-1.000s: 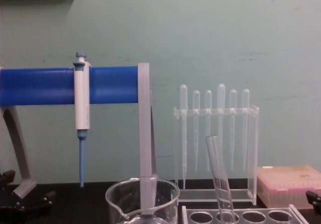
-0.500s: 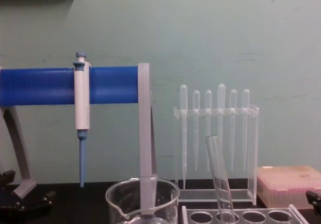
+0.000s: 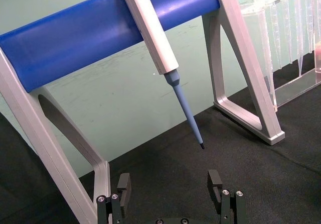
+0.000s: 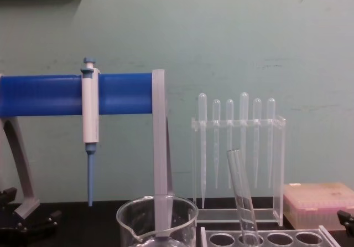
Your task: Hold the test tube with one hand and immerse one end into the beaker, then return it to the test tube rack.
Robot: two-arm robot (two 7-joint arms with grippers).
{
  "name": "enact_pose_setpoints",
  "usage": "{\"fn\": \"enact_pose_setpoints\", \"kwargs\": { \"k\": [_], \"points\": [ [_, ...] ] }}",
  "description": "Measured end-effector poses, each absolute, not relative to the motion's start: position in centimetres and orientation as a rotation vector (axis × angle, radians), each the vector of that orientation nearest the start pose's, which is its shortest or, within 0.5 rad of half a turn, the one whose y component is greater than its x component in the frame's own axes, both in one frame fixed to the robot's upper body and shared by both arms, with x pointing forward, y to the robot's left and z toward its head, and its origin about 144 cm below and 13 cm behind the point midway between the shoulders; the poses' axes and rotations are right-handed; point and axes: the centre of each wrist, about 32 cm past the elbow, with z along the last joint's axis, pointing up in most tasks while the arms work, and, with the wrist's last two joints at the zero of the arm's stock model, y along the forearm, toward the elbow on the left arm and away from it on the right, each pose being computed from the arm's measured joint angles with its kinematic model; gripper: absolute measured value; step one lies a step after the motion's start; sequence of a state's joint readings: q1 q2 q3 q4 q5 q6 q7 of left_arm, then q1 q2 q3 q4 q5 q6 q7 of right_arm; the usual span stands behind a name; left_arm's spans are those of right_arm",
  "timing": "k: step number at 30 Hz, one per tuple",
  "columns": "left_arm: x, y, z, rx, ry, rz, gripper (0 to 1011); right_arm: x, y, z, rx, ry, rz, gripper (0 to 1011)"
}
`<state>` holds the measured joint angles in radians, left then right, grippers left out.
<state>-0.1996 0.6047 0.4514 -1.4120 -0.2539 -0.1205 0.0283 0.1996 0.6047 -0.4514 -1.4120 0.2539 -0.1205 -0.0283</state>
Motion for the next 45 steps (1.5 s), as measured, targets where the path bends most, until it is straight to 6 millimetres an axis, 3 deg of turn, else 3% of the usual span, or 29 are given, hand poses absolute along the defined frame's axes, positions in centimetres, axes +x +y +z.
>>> {"fn": "enact_pose_setpoints", "kwargs": {
  "k": [5, 16, 20, 31, 45],
  "points": [
    [48.9, 31.0, 114.0, 0.305, -0.285, 1.248, 1000, 48.1, -31.1, 114.0, -0.317, -0.312, -1.241, 1002],
    [48.9, 31.0, 114.0, 0.304, -0.285, 1.248, 1000, 42.2, -30.5, 115.8, -0.276, -0.392, -1.151, 1000],
    [48.9, 31.0, 114.0, 0.304, -0.285, 1.248, 1000, 41.5, -29.9, 116.4, -0.204, -0.344, -1.066, 1002],
    [48.9, 31.0, 114.0, 0.304, -0.285, 1.248, 1000, 44.0, -27.0, 117.2, -0.085, -0.170, -0.859, 1002],
    [48.9, 31.0, 114.0, 0.304, -0.285, 1.248, 1000, 48.2, -24.8, 118.1, -0.102, -0.063, -0.779, 1000]
  ]
}}
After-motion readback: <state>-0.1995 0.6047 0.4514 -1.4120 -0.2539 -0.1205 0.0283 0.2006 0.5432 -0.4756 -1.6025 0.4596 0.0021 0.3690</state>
